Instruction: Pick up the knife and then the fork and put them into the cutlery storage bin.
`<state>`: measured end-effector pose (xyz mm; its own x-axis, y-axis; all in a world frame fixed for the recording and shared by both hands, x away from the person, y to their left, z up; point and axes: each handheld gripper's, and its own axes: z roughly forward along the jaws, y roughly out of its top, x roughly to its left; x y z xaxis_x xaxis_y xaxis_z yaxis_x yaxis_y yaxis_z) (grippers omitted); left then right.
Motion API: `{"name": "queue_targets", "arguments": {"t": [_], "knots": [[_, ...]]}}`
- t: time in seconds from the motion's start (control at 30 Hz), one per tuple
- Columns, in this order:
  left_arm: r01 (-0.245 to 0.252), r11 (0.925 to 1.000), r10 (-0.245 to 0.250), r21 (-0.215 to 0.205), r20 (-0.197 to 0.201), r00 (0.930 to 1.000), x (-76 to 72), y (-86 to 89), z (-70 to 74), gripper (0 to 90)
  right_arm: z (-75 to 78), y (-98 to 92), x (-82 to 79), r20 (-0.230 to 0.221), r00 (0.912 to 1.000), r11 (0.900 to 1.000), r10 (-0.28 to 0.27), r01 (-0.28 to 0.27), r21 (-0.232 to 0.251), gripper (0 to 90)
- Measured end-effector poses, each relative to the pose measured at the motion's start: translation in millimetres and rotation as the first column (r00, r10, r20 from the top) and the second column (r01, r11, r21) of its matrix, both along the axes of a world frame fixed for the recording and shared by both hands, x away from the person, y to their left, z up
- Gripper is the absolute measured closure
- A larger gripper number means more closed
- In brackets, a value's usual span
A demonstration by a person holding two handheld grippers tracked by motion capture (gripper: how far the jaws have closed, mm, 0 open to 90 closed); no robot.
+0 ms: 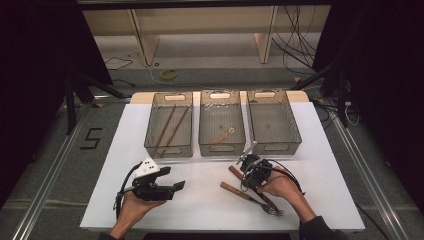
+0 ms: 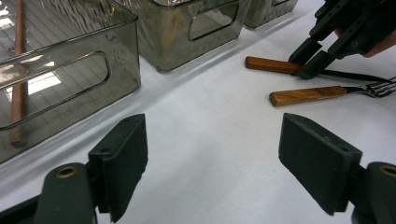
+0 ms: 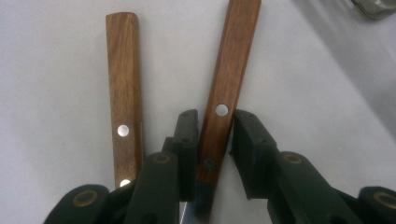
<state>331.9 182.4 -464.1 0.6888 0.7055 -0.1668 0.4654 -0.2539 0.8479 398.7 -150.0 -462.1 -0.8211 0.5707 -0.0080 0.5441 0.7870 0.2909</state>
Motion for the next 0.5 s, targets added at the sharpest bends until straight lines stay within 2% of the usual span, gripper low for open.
{"name": "queue_targets", "arguments": {"t": [0.17,0.23,0.27,0.4,0.5], "knots": [[0.003,1.0000,-0.003,0.003,0.001,1.0000,0.2,0.4,-0.3,23.6,1.1,3.3,0.8,0.000,0.9999,0.999,0.017,-0.017,-0.031,73.6],[0.004,1.0000,-0.004,0.003,0.001,1.0000,0.3,0.6,-0.5,23.8,1.3,3.3,0.9,0.000,0.9999,0.999,0.017,-0.017,-0.029,76.4],[0.004,1.0000,-0.004,0.003,0.000,1.0000,0.4,0.6,-0.7,23.9,1.0,3.1,0.3,0.008,0.9993,0.999,0.036,-0.036,-0.033,77.1],[0.005,1.0000,-0.005,0.008,0.001,1.0000,0.6,0.4,-1.4,24.1,1.4,5.1,-1.4,0.019,0.9990,0.998,0.041,-0.040,-0.046,77.4],[0.005,1.0000,-0.005,0.007,-0.001,1.0000,0.6,1.0,-1.4,24.2,1.6,3.6,-0.3,0.013,0.9989,0.998,0.044,-0.043,-0.036,77.4]]}}
